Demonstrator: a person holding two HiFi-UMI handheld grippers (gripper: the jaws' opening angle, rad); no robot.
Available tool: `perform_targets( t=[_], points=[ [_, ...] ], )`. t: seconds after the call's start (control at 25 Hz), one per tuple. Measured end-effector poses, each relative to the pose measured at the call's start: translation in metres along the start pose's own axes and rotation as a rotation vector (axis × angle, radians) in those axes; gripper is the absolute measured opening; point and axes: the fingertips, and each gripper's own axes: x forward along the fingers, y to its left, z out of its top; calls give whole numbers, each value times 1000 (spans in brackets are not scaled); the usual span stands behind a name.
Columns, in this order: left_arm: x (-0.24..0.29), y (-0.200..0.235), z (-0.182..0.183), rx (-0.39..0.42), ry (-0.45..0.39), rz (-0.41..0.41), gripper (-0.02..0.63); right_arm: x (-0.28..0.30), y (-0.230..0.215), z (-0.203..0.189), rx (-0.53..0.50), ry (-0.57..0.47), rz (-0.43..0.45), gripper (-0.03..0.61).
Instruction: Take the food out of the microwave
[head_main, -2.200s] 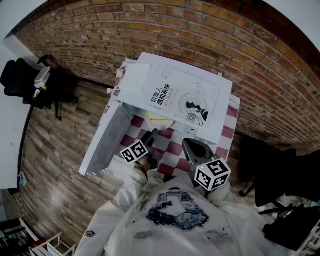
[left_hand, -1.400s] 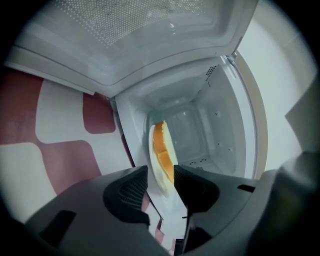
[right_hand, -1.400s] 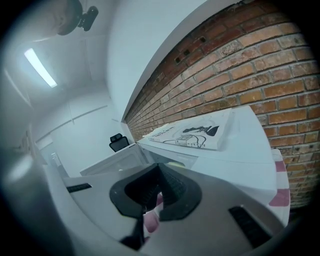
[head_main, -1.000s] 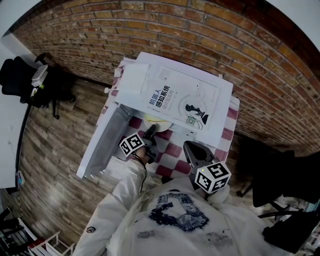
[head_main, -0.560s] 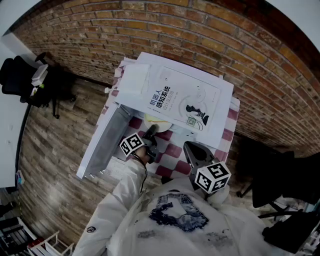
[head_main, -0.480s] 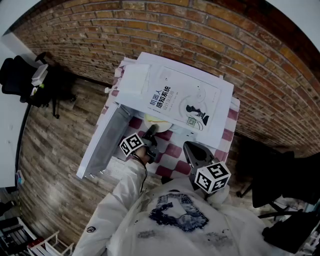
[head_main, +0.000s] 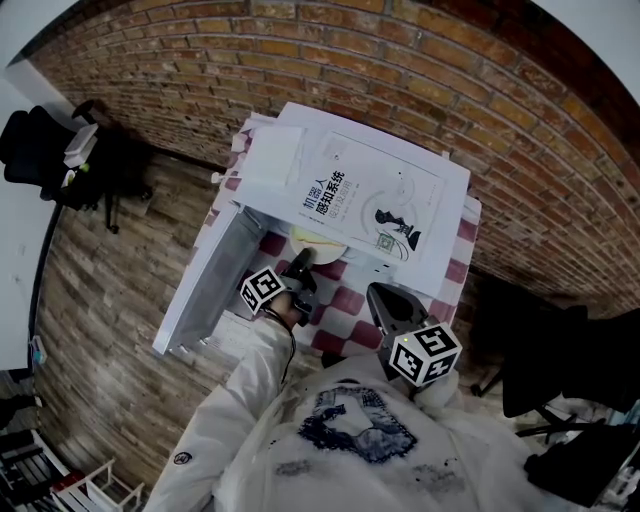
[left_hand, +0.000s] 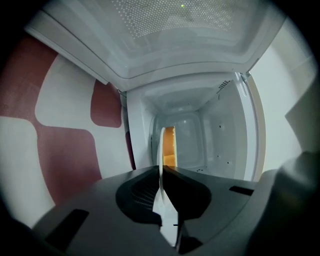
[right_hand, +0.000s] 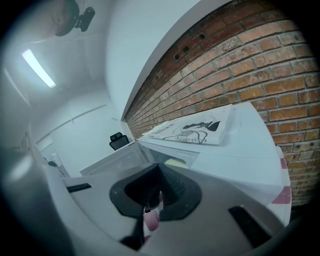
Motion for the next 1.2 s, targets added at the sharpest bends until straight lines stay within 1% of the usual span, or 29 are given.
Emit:
perform_targets(
  t=[0.36,0.64,0.84,1.2],
  points=[
    [-10,3,-3,-60,-22,-10,23,-6,4,-3,3,-2,-5,14],
    [-22,3,-9,-65,-24,-12,23,-11,11,-8,5,-11,-1,14],
    [-41,-3,-13,-65,-34,-21,23,-16,28,-13,-1,-16,17,14],
    [-92,-8,-28,-78,-59,-36,23,-36,62,-29,-16,-32,47,14]
  ],
)
